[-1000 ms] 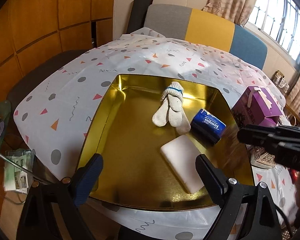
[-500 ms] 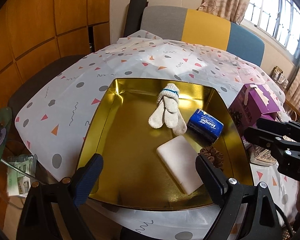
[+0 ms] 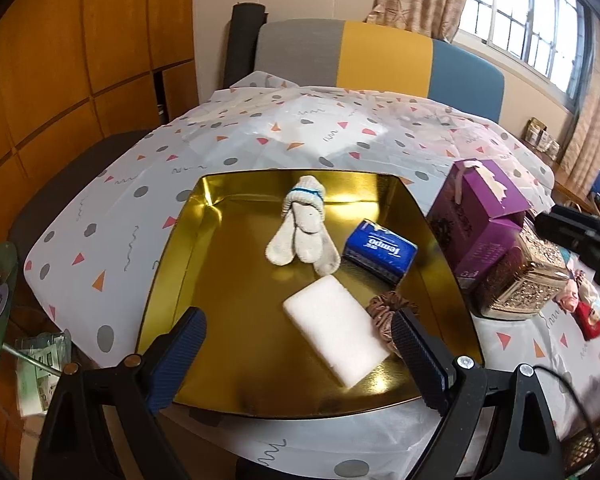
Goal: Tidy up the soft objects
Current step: 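Move both tools back to the soft items on the bed, then grasp the blue plush toy with the left tool, then carry the blue plush toy with the left tool into the gold tray and release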
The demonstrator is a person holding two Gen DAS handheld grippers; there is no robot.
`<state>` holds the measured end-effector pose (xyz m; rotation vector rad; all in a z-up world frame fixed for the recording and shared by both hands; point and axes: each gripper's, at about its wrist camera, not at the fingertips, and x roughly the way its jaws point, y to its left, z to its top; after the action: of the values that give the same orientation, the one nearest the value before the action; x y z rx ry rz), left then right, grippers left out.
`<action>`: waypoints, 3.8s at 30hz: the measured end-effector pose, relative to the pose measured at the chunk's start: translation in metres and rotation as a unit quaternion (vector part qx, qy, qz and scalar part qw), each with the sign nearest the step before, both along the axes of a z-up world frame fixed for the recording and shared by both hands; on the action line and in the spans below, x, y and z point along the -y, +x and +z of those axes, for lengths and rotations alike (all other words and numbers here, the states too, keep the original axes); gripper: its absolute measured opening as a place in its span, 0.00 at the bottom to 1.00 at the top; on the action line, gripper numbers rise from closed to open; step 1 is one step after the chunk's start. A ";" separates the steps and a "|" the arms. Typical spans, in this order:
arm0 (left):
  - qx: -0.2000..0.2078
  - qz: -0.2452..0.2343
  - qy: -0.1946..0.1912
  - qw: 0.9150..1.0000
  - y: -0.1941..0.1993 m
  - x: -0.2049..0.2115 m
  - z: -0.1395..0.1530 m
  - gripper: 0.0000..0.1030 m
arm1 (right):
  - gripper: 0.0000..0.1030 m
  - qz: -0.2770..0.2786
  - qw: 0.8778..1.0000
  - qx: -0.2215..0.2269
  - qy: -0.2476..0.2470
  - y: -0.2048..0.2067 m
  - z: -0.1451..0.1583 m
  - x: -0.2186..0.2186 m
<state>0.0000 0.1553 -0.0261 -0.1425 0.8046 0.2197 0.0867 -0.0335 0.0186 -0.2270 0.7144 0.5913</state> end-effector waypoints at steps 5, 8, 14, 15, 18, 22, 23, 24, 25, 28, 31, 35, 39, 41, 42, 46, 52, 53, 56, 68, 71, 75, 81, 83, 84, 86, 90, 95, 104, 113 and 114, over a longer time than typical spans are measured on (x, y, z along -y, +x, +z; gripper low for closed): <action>-0.004 -0.013 0.008 1.000 0.003 0.009 0.001 0.91 | 0.57 -0.050 0.999 0.008 0.011 0.010 0.007 0.041; -0.002 -0.027 0.014 1.000 0.004 0.017 0.004 0.91 | 0.57 -0.089 0.996 0.010 0.014 0.018 0.009 0.071; 0.001 -0.060 0.007 0.998 0.008 0.033 0.012 0.91 | 0.57 -0.176 0.984 0.020 0.017 0.033 0.014 0.138; 0.000 -0.066 0.005 0.998 0.009 0.037 0.014 0.91 | 0.58 -0.195 0.980 0.022 0.020 0.036 0.014 0.152; 0.010 -0.093 0.006 0.996 0.013 0.051 0.025 0.91 | 0.58 -0.255 0.966 0.025 0.026 0.046 0.013 0.192; 0.037 -0.147 0.012 0.988 0.017 0.082 0.049 0.91 | 0.58 -0.352 0.935 0.021 0.033 0.060 0.000 0.251; 0.042 -0.159 0.015 0.986 0.019 0.088 0.053 0.91 | 0.58 -0.370 0.928 0.017 0.035 0.062 -0.004 0.263; 0.047 -0.177 0.020 0.983 0.023 0.099 0.059 0.91 | 0.58 -0.389 0.920 0.012 0.037 0.065 -0.009 0.276; 0.050 -0.192 0.023 0.980 0.026 0.108 0.064 0.91 | 0.58 -0.406 0.913 0.007 0.042 0.066 -0.015 0.289; 0.056 -0.239 0.035 0.969 0.039 0.142 0.076 0.89 | 0.58 -0.446 0.893 -0.013 0.065 0.065 -0.034 0.318; 0.049 -0.294 0.031 0.954 0.058 0.183 0.085 0.87 | 0.58 -0.478 0.866 -0.055 0.133 0.063 -0.045 0.350; 0.024 -0.345 0.032 0.938 0.084 0.236 0.084 0.79 | 0.58 -0.497 0.848 -0.069 0.169 0.054 -0.051 0.366; -0.004 -0.381 0.032 0.924 0.115 0.291 0.074 0.73 | 0.58 -0.501 0.840 -0.076 0.192 0.050 -0.053 0.373; -0.023 -0.385 0.035 0.922 0.131 0.313 0.065 0.71 | 0.58 -0.499 0.839 -0.079 0.203 0.049 -0.054 0.375; -0.033 -0.387 0.035 0.921 0.137 0.323 0.060 0.71 | 0.58 -0.499 0.837 -0.080 0.208 0.049 -0.054 0.376; -0.065 -0.387 0.054 0.918 0.165 0.360 0.035 0.71 | 0.59 -0.495 0.833 -0.093 0.230 0.050 -0.058 0.380; -0.103 -0.372 0.099 0.917 0.202 0.391 -0.006 0.71 | 0.59 -0.485 0.830 -0.102 0.255 0.051 -0.060 0.383; -0.111 -0.366 0.101 0.918 0.208 0.393 -0.013 0.71 | 0.59 -0.483 0.830 -0.104 0.260 0.051 -0.060 0.383; -0.133 -0.349 0.099 0.922 0.227 0.398 -0.030 0.71 | 0.59 -0.478 0.829 -0.109 0.270 0.052 -0.061 0.384; -0.163 -0.362 0.092 0.913 0.244 0.417 -0.067 0.54 | 0.62 -0.470 0.830 -0.119 0.277 0.054 -0.064 0.384; -0.143 -0.359 0.066 0.920 0.236 0.405 -0.050 0.53 | 0.62 -0.473 0.829 -0.122 0.274 0.055 -0.065 0.384; -0.115 -0.363 0.057 0.923 0.227 0.392 -0.025 0.53 | 0.62 -0.471 0.832 -0.121 0.267 0.056 -0.065 0.382; -0.082 -0.343 0.041 0.935 0.227 0.375 0.015 0.53 | 0.62 -0.475 0.833 -0.126 0.254 0.057 -0.067 0.380; -0.063 -0.326 0.031 0.943 0.228 0.359 0.033 0.53 | 0.62 -0.478 0.832 -0.129 0.251 0.057 -0.069 0.381; -0.055 -0.317 0.029 0.946 0.231 0.352 0.039 0.53 | 0.62 -0.480 0.831 -0.131 0.249 0.057 -0.069 0.381; -0.037 -0.296 0.027 0.954 0.234 0.333 0.056 0.54 | 0.62 -0.480 0.832 -0.134 0.243 0.059 -0.071 0.380; -0.014 -0.254 0.029 0.967 0.241 0.292 0.077 0.54 | 0.62 -0.475 0.838 -0.138 0.233 0.061 -0.072 0.376; 0.010 -0.204 0.029 0.979 0.236 0.239 0.095 0.54 | 0.62 -0.473 0.840 -0.145 0.223 0.063 -0.075 0.373; 0.047 -0.137 0.023 0.989 0.203 0.153 0.113 0.55 | 0.62 -0.473 0.843 -0.158 0.201 0.066 -0.081 0.368; 0.046 -0.089 0.006 0.995 0.165 0.096 0.097 0.55 | 0.62 -0.484 0.840 -0.160 0.183 0.066 -0.083 0.367; 0.046 -0.086 0.006 0.995 0.162 0.092 0.095 0.55 | 0.62 -0.485 0.840 -0.160 0.182 0.066 -0.083 0.367</action>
<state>0.1616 0.0631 0.0690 -0.0705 0.7190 0.0552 0.1527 -0.4008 -0.0642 0.5946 0.9101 -0.2352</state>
